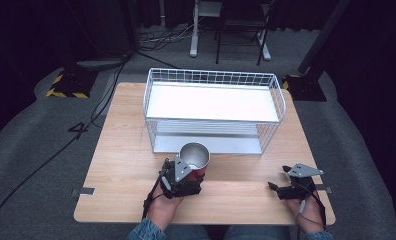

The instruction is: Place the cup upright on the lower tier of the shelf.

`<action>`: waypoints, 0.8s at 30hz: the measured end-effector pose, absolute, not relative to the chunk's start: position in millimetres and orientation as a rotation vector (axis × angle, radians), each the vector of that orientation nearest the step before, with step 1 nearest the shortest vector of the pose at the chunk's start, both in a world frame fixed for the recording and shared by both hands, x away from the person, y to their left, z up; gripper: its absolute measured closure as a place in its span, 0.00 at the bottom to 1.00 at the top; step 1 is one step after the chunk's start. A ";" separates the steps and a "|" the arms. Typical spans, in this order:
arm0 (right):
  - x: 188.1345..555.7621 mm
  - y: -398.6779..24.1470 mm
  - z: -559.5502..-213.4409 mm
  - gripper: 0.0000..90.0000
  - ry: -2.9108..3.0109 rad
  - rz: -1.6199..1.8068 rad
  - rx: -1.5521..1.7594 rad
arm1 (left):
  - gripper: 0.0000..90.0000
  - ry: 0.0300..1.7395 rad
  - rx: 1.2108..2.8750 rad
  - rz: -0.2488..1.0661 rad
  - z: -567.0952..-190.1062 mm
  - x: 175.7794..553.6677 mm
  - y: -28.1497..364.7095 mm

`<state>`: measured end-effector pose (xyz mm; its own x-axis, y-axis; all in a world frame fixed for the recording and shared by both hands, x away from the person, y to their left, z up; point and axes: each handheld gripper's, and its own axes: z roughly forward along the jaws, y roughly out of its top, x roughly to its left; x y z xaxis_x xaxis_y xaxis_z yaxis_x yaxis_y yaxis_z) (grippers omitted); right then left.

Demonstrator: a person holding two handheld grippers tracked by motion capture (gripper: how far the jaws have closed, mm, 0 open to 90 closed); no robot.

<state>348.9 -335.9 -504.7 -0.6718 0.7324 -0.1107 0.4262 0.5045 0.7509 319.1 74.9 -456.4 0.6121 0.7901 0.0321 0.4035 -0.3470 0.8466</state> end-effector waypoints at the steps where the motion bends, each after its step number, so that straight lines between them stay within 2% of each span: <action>1: 349.0 -335.9 -504.7 0.14 2.334 0.997 0.957 | 0.18 0.943 1.974 0.562 -455.7 321.3 73.4; 24: 350.5 -335.9 -504.8 0.13 2.338 1.002 0.967 | 0.18 0.976 1.930 0.555 -453.3 377.6 39.3</action>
<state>350.5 -335.9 -504.8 -0.6713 0.7344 -0.1003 0.4341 0.4992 0.7499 377.6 39.3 -453.3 0.5917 0.8062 0.0023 0.4138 -0.3062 0.8573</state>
